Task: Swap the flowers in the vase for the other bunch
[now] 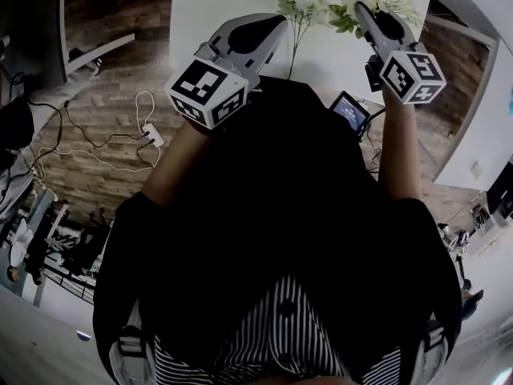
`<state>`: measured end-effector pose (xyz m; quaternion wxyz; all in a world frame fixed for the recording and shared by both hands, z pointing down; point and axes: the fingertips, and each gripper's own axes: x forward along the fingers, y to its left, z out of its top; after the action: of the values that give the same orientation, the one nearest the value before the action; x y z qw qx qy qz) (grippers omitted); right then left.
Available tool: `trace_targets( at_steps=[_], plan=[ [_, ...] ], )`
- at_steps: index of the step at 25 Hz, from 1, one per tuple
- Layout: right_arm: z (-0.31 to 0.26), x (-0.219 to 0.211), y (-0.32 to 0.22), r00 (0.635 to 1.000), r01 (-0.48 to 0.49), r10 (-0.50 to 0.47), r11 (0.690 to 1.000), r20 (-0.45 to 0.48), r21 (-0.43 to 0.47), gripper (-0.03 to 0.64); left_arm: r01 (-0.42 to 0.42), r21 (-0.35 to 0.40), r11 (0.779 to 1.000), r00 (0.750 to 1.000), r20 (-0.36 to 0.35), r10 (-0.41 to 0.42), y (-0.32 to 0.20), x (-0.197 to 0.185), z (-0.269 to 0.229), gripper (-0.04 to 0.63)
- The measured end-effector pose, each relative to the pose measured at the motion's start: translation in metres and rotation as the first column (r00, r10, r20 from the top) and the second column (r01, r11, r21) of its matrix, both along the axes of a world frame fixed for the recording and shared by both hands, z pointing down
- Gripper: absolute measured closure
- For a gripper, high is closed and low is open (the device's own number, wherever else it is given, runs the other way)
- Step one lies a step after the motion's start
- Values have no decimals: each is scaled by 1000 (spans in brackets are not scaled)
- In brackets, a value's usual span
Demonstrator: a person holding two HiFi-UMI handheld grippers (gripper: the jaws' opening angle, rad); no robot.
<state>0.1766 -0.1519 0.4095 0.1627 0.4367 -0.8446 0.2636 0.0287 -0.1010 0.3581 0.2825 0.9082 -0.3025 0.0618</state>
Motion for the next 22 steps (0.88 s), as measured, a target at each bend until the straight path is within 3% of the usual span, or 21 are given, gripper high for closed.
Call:
trace_targets(
  at_steps=[6,22],
  plan=[
    [-4,0,-3,1000,9,-9,1000,-6,11,546,7,1,1000,1000,1,-7,-1,0,0,589],
    [-9,-2,-7,1000,6,-6,1000,16,7,557,17,6,1000,1000,-1,-17,-6,-2,0,589]
  ],
)
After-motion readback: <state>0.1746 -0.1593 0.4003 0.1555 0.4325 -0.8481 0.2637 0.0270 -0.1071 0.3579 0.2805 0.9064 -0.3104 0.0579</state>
